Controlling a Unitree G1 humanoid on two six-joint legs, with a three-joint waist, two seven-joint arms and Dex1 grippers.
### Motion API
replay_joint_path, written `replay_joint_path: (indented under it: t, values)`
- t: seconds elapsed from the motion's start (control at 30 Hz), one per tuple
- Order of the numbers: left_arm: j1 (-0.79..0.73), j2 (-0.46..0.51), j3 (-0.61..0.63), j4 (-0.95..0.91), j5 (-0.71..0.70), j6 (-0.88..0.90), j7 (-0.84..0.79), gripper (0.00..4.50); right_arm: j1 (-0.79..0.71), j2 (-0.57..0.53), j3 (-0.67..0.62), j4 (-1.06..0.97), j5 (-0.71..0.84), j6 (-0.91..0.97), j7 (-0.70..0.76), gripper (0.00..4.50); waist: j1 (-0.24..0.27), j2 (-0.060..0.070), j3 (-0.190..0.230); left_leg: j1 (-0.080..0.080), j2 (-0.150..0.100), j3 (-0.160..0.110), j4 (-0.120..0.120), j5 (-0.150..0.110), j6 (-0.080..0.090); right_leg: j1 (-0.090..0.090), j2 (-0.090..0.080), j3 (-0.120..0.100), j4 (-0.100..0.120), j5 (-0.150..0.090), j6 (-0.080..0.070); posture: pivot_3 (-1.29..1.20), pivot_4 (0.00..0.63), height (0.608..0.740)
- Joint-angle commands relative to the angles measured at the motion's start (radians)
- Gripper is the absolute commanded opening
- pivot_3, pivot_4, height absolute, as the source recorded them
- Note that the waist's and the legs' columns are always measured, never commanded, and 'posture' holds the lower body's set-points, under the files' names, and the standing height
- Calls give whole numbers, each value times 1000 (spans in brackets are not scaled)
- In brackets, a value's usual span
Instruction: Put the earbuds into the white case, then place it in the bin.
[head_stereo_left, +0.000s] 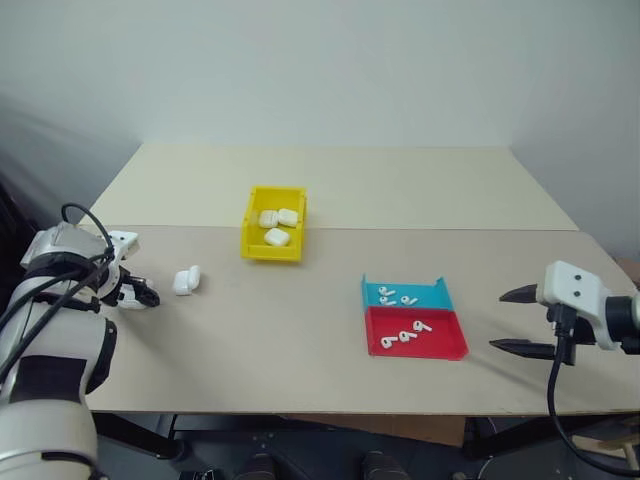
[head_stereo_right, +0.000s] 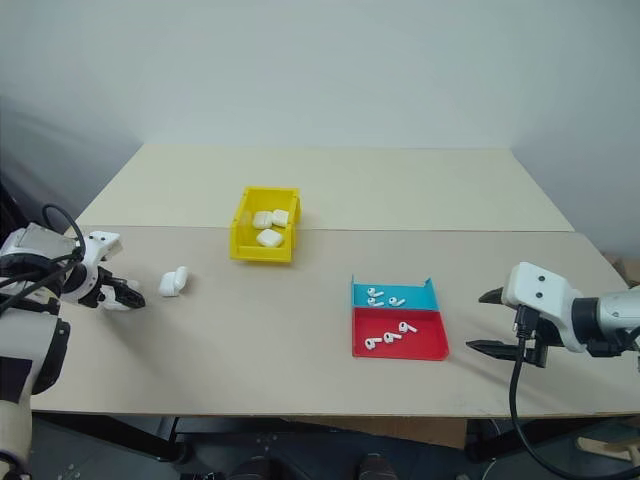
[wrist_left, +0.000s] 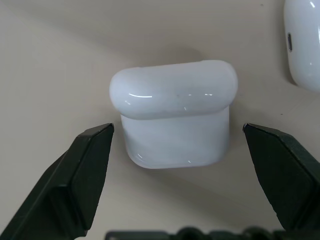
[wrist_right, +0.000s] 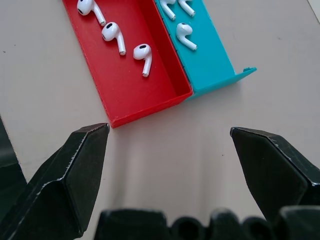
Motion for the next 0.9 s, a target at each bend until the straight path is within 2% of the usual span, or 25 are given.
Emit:
replay_joint_path:
  t: [0.03,0.23,0.33,0.43,0.47,0.77,0.9]
  values:
    - [-30,2,13,8,32,-13,11,4500,-4,-7,-43,-22,-2,5,-14,4484,0,0,0,0,0,0,0,0,0,0,0,0,0,0,0,0,150,740]
    - [-20,-2,32,16,41,-22,31,4500,-7,-5,-39,-33,1,5,-21,4484,0,0,0,0,0,0,0,0,0,0,0,0,0,0,0,0,150,740]
    - [-15,-3,38,19,44,-19,36,3914,-4,-7,-37,-33,-2,1,-25,4500,0,0,0,1,0,0,0,0,0,0,0,0,1,0,0,0,150,740]
    - [-14,-2,44,21,47,-15,32,2953,-5,-7,-35,-34,-3,2,-26,4500,-2,0,0,1,0,0,0,0,0,0,0,0,0,0,0,0,150,740]
    - [-15,-1,48,21,46,-15,29,2779,-6,-7,-32,-34,-4,2,-26,4500,-3,0,0,1,0,0,0,0,0,0,0,0,1,0,0,0,150,740]
    - [-34,31,60,-33,57,-64,-3,2781,-20,-2,-22,-22,-13,-6,-32,4500,-2,0,0,1,0,0,0,0,0,0,0,0,1,0,0,0,150,740]
    - [-46,97,64,-182,60,-46,-74,2781,-6,-6,-48,-31,-11,-8,-33,4500,-3,-1,0,0,0,0,0,0,0,0,0,0,0,0,0,0,150,740]
